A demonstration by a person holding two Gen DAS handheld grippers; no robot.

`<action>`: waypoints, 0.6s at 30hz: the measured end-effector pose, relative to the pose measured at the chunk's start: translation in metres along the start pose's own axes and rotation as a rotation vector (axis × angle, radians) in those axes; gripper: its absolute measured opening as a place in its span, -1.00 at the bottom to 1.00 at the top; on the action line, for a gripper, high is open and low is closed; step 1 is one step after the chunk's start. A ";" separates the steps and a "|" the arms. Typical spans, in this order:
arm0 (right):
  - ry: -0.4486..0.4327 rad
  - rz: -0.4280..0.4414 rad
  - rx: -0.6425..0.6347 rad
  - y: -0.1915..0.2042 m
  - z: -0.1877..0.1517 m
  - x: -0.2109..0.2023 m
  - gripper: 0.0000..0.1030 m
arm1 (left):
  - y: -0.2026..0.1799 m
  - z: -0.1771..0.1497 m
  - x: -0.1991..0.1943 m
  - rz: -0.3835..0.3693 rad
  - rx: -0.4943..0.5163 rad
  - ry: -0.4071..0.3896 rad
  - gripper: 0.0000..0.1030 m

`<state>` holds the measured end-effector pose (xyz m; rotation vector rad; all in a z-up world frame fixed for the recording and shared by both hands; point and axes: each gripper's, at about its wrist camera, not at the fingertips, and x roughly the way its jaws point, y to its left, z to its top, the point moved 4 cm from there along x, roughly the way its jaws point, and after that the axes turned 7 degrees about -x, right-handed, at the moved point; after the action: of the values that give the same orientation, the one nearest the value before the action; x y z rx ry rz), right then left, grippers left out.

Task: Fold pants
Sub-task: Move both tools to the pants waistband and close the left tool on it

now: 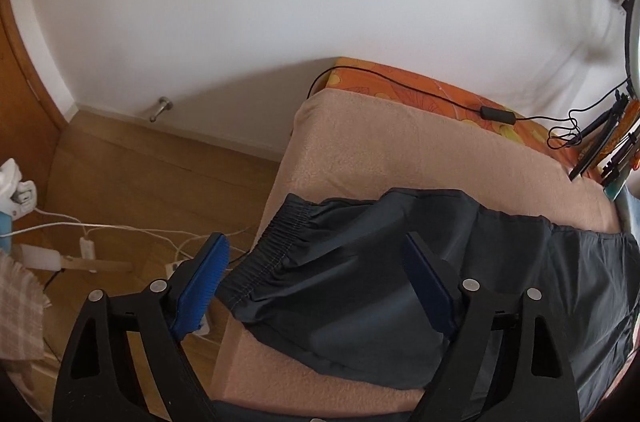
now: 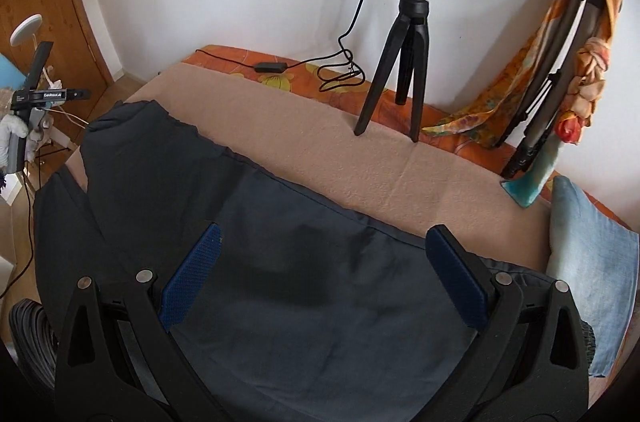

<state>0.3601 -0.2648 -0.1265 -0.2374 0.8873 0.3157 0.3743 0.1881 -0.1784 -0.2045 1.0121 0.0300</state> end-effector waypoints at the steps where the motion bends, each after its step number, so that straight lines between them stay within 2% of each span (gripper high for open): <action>1: 0.016 0.016 0.007 -0.002 0.002 0.011 1.00 | 0.000 0.002 0.009 0.002 0.000 0.017 0.66; 6: 0.071 0.069 0.007 -0.003 0.011 0.053 1.00 | 0.007 0.009 0.044 0.014 -0.031 0.082 0.66; 10: 0.115 0.085 -0.053 0.004 0.015 0.082 1.00 | 0.008 0.011 0.067 0.076 -0.012 0.103 0.65; 16: 0.167 0.090 -0.129 0.009 0.014 0.111 1.00 | 0.015 0.009 0.085 0.096 -0.011 0.130 0.43; 18: 0.174 0.093 -0.128 0.007 0.014 0.120 1.00 | 0.018 0.010 0.087 0.059 -0.031 0.126 0.28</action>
<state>0.4384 -0.2329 -0.2128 -0.3466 1.0528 0.4437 0.4267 0.2015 -0.2493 -0.2066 1.1435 0.0878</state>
